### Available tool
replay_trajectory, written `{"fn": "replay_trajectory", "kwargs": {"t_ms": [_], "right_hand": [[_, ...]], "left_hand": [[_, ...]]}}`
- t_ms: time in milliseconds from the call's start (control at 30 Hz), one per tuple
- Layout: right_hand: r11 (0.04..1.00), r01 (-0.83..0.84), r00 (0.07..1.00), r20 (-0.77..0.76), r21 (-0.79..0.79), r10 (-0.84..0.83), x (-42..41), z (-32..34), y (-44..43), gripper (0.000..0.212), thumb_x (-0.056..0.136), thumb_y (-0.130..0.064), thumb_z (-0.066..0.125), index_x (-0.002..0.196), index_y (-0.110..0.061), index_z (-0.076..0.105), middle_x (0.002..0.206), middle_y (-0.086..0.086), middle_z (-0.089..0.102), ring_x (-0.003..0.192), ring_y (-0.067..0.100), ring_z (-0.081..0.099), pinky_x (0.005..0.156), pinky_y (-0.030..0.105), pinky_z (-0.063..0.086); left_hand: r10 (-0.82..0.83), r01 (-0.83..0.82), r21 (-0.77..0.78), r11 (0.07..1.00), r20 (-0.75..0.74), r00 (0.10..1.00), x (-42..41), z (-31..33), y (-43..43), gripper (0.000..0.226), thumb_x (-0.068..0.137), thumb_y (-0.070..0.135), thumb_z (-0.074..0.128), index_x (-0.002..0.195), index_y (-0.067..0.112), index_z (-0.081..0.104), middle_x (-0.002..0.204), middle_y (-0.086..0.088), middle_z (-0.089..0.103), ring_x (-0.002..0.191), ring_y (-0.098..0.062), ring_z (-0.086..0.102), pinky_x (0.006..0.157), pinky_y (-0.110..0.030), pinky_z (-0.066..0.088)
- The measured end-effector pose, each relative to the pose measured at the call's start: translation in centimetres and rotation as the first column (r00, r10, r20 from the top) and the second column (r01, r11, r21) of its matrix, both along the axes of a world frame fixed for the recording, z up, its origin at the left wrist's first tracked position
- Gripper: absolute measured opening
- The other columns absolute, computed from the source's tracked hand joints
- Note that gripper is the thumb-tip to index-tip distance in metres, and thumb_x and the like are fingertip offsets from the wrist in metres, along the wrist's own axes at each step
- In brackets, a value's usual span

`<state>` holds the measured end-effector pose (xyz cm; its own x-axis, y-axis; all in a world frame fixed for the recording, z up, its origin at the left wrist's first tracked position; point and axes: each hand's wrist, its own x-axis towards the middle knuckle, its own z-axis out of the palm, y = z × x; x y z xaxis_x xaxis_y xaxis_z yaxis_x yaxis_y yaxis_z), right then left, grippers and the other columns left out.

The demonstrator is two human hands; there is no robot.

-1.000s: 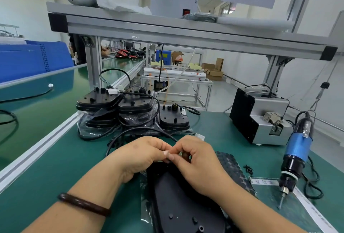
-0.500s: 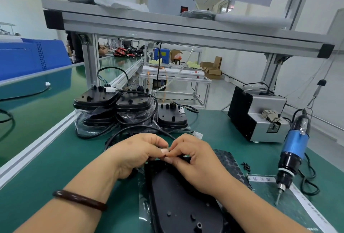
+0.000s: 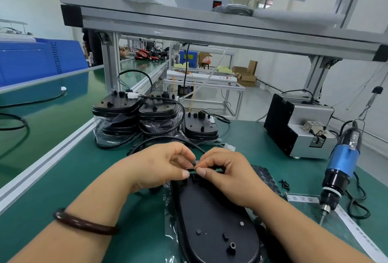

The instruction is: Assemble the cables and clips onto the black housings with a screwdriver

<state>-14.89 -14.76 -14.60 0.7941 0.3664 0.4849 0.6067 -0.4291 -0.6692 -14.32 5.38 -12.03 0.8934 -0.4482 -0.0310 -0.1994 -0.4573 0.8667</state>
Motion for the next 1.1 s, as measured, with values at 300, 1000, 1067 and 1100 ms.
{"fn": "replay_trajectory", "kwargs": {"t_ms": [300,1000,1067,1100], "right_hand": [[1.0,-0.008,0.997,-0.077,-0.004,0.008,0.1,0.4,0.0,0.007,0.084,-0.004,0.071,0.078,-0.007,0.073,0.085,0.0,0.068,0.08,0.003,0.062,0.078,0.015,0.047],[0.937,0.012,0.964,0.253,-0.349,0.082,-1.1,1.2,-0.3,0.008,0.086,-0.016,0.07,0.083,-0.009,0.073,0.094,-0.004,0.065,0.082,0.004,0.059,0.074,0.018,0.048],[0.947,0.036,0.964,0.261,-0.318,0.051,-0.9,1.1,0.1,0.01,0.085,-0.018,0.071,0.078,-0.011,0.071,0.087,-0.002,0.064,0.078,0.007,0.058,0.071,0.024,0.048],[0.951,0.045,0.966,0.257,-0.304,0.036,-0.8,1.1,0.3,0.011,0.085,-0.018,0.071,0.077,-0.012,0.07,0.085,-0.001,0.063,0.077,0.009,0.059,0.071,0.027,0.048]], "left_hand": [[-0.015,0.012,0.039,0.999,0.057,0.998,0.0,-0.9,0.5,0.027,0.084,0.012,0.071,0.101,0.032,0.065,0.105,0.008,0.067,0.1,-0.006,0.064,0.092,-0.024,0.051],[-0.068,0.073,-0.108,0.991,0.051,0.996,0.4,-2.1,1.1,0.027,0.082,0.004,0.071,0.1,0.024,0.067,0.097,0.004,0.072,0.088,-0.003,0.065,0.081,-0.016,0.049],[-0.06,0.067,-0.114,0.991,0.058,0.997,0.4,-2.1,1.0,0.027,0.081,0.004,0.072,0.098,0.024,0.068,0.094,0.006,0.073,0.087,-0.002,0.066,0.079,-0.014,0.049],[-0.056,0.063,-0.113,0.992,0.057,0.997,0.5,-2.0,1.1,0.027,0.081,0.004,0.073,0.098,0.025,0.069,0.093,0.008,0.073,0.088,-0.001,0.066,0.078,-0.013,0.049]]}}
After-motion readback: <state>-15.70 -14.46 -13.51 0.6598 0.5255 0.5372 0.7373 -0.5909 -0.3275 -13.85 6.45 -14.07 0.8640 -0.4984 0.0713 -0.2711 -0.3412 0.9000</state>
